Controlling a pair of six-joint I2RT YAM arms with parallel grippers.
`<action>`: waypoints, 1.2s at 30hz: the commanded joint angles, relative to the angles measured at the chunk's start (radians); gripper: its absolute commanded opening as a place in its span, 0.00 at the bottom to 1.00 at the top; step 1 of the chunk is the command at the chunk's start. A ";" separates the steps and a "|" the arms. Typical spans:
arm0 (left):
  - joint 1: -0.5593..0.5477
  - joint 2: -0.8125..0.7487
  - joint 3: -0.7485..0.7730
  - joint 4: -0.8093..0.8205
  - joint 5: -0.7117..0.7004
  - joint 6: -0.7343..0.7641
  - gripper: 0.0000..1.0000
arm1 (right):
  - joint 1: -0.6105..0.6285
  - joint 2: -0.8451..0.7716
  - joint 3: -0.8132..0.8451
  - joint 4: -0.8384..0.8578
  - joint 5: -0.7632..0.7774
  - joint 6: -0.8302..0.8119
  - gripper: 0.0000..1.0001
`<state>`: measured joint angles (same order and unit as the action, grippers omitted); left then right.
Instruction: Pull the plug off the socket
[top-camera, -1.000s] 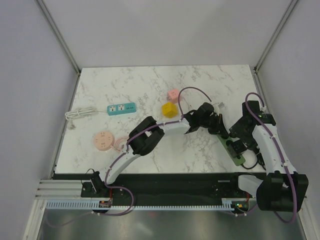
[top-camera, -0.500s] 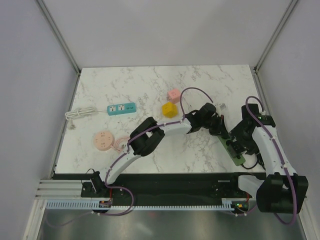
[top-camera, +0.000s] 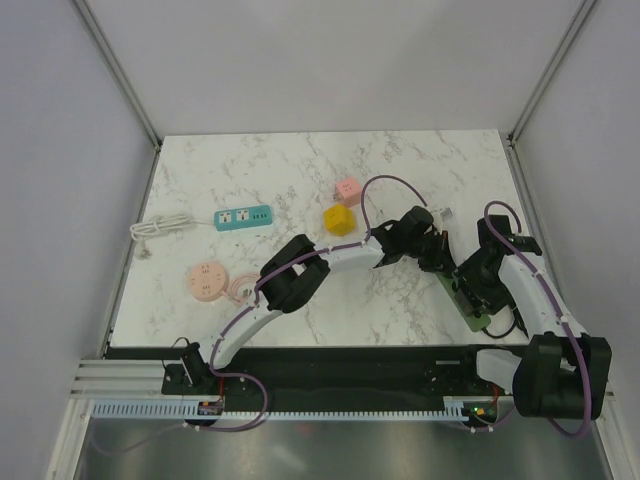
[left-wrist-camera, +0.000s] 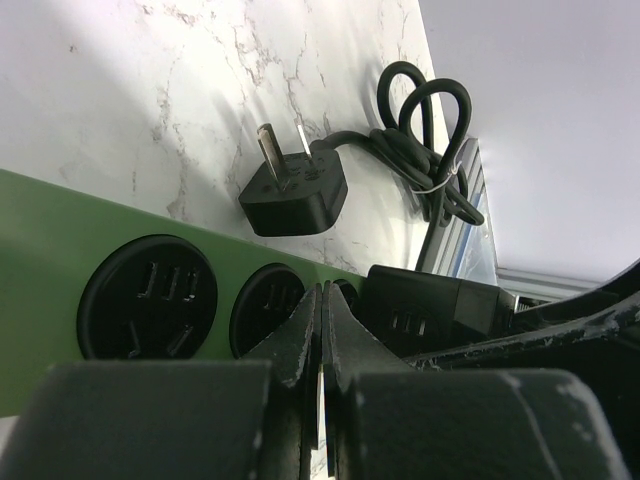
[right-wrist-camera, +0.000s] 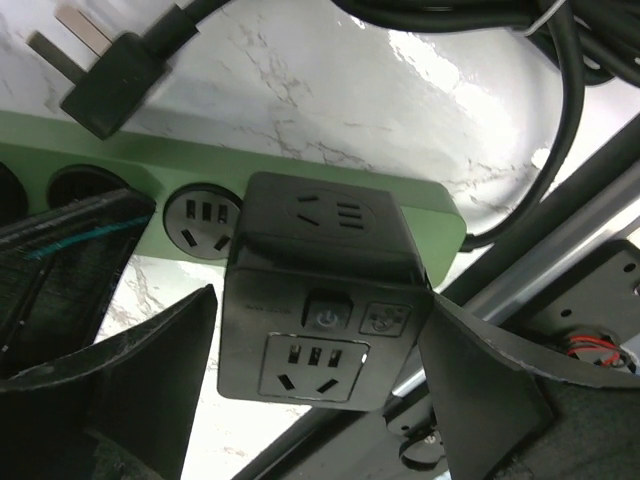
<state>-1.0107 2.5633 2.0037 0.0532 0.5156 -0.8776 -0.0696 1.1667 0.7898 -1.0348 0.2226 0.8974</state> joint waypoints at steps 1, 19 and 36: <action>-0.002 0.011 0.012 -0.038 -0.031 0.034 0.02 | -0.009 0.005 -0.003 0.058 0.030 0.014 0.86; -0.008 0.014 0.001 -0.047 -0.042 0.031 0.02 | -0.030 0.082 0.045 0.088 -0.041 -0.069 0.24; -0.014 0.012 0.010 -0.090 -0.075 0.037 0.02 | -0.044 0.022 0.029 0.130 -0.117 -0.123 0.00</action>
<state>-1.0142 2.5633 2.0037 0.0502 0.4942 -0.8772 -0.1184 1.2221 0.8082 -0.9955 0.1932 0.8070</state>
